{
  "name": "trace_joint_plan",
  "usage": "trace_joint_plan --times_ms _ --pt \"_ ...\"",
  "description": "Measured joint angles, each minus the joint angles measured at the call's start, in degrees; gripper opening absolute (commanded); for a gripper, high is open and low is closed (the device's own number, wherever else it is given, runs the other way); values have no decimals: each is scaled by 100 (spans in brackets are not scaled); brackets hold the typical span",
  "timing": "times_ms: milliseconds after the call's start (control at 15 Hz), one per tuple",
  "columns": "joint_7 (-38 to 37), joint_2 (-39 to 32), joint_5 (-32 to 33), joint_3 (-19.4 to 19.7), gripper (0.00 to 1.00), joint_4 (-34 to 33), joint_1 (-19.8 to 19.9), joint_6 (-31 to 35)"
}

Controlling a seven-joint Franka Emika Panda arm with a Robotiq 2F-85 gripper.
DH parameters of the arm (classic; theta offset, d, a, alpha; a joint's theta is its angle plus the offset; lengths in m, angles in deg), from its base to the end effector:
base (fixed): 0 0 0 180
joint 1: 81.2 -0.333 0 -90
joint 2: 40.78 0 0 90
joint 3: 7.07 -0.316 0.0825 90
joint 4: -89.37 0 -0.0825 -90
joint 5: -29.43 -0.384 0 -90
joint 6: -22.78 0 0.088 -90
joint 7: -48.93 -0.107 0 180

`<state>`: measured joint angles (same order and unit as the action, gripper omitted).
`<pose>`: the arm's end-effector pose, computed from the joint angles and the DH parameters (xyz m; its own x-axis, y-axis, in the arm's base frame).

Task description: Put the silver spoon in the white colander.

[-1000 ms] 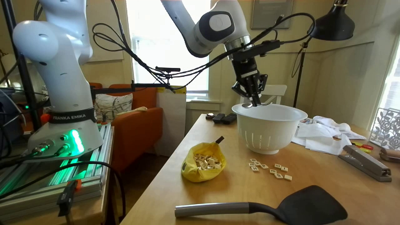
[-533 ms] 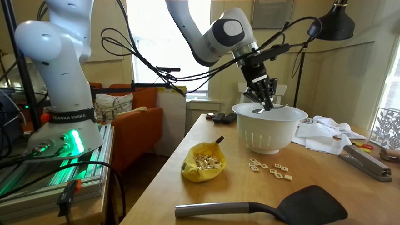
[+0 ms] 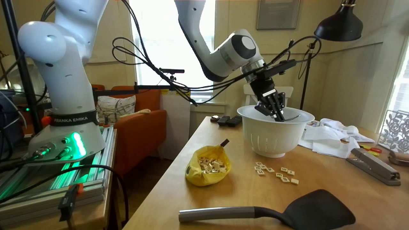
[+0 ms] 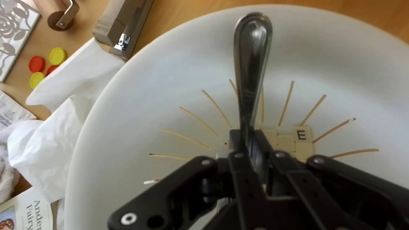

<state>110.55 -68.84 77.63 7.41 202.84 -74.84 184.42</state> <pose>0.6063 -0.1822 0.2478 0.1177 0.8869 -0.4468 0.9457 0.0372 0.3230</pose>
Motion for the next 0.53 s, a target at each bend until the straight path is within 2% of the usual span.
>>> trace_joint_plan --times_ms 267,533 --pt "-465 -374 648 13 3 -269 6 68" --pt "-798 -672 1098 315 3 -452 -157 266"
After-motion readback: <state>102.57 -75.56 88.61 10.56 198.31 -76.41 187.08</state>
